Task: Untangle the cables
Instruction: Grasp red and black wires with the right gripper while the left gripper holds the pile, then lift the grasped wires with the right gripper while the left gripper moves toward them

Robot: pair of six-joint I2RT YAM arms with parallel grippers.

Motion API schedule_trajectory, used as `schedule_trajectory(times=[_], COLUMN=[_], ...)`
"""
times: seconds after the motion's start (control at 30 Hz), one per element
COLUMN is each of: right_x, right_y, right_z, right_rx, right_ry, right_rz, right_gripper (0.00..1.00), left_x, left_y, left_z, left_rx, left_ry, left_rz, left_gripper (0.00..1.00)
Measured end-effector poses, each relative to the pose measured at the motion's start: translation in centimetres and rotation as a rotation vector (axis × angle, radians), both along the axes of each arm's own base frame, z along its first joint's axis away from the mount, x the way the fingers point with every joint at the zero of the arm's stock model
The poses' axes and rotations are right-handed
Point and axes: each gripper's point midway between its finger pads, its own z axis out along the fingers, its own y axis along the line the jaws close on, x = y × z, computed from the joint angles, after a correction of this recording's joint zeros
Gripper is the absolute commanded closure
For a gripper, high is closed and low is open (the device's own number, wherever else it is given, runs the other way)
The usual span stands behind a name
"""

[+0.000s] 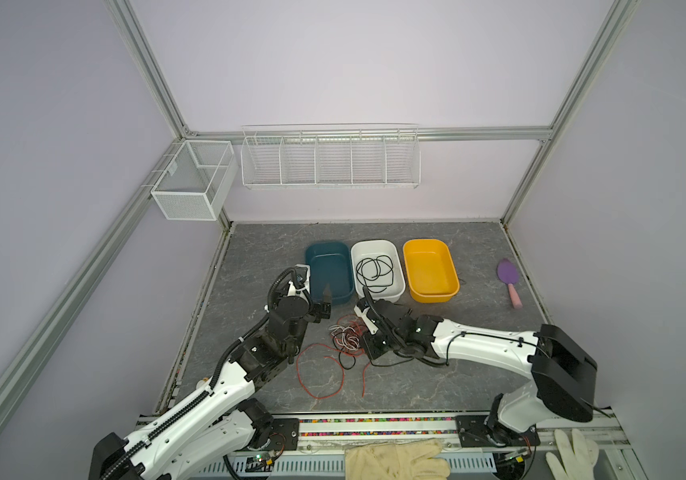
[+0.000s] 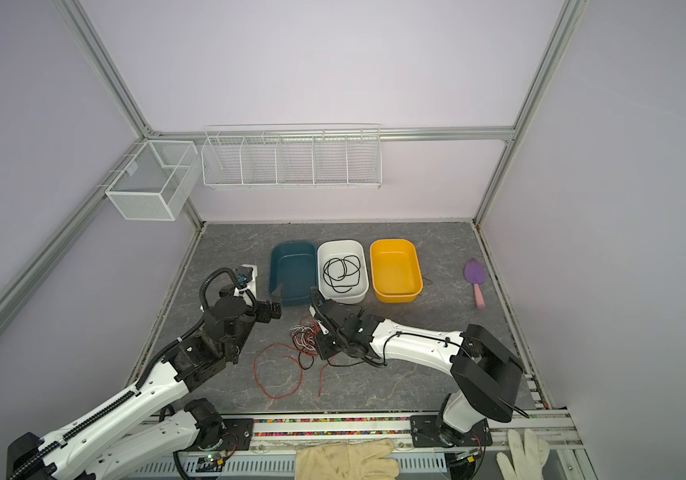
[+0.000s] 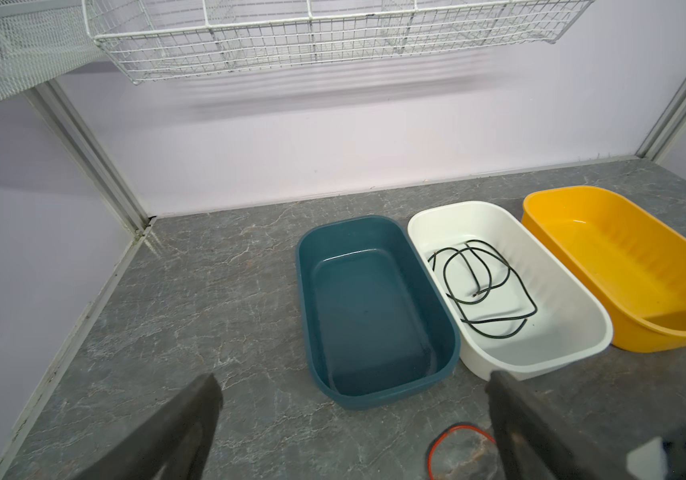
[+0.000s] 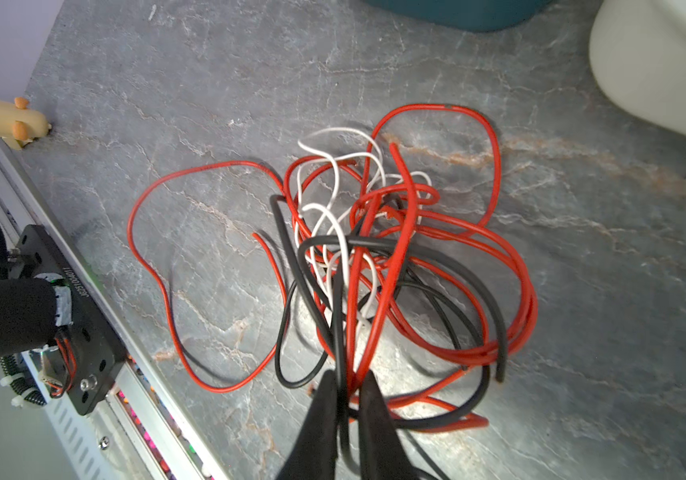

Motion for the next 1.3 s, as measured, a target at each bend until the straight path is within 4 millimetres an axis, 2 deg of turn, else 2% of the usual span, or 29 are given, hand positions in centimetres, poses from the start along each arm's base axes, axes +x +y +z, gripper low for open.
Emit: schedule_trajectory(times=[0.2, 0.43, 0.53, 0.7, 0.87, 0.97, 1.17, 1.3], right_x=[0.0, 0.0, 0.2, 0.3, 0.7, 1.1, 1.3, 1.7], right_y=[-0.3, -0.4, -0.6, -1.0, -1.5, -1.7, -2.1, -2.2], right_z=[2.5, 4.0, 4.3, 5.3, 6.7, 6.6, 6.2, 6.3], right_rx=[0.043, 0.069, 0.073, 0.089, 0.112, 0.111, 0.107, 0.116], right_ry=[-0.043, -0.075, -0.089, -0.117, -0.149, -0.15, -0.145, -0.144], right_rz=[0.004, 0.011, 0.007, -0.008, -0.03, -0.042, -0.055, -0.065], right_gripper=[0.9, 0.91, 0.93, 0.93, 0.94, 0.94, 0.93, 0.93], left_x=[-0.3, -0.6, -1.0, -2.1, -3.9, -5.1, -7.0, -7.7], left_y=[-0.5, -1.6, -2.0, -3.0, -4.1, -4.8, -6.7, -6.7], left_z=[0.2, 2.4, 2.3, -0.5, -6.5, -8.7, -9.9, -10.9], left_rx=[-0.014, -0.082, -0.129, -0.228, -0.322, -0.366, -0.447, -0.448], left_ry=[0.036, 0.113, 0.159, 0.285, 0.461, 0.531, 0.571, 0.567], left_rz=[-0.03, -0.056, -0.07, -0.094, -0.113, -0.123, -0.197, -0.227], left_gripper=[0.01, 0.01, 0.01, 0.0, 0.08, 0.1, 0.13, 0.2])
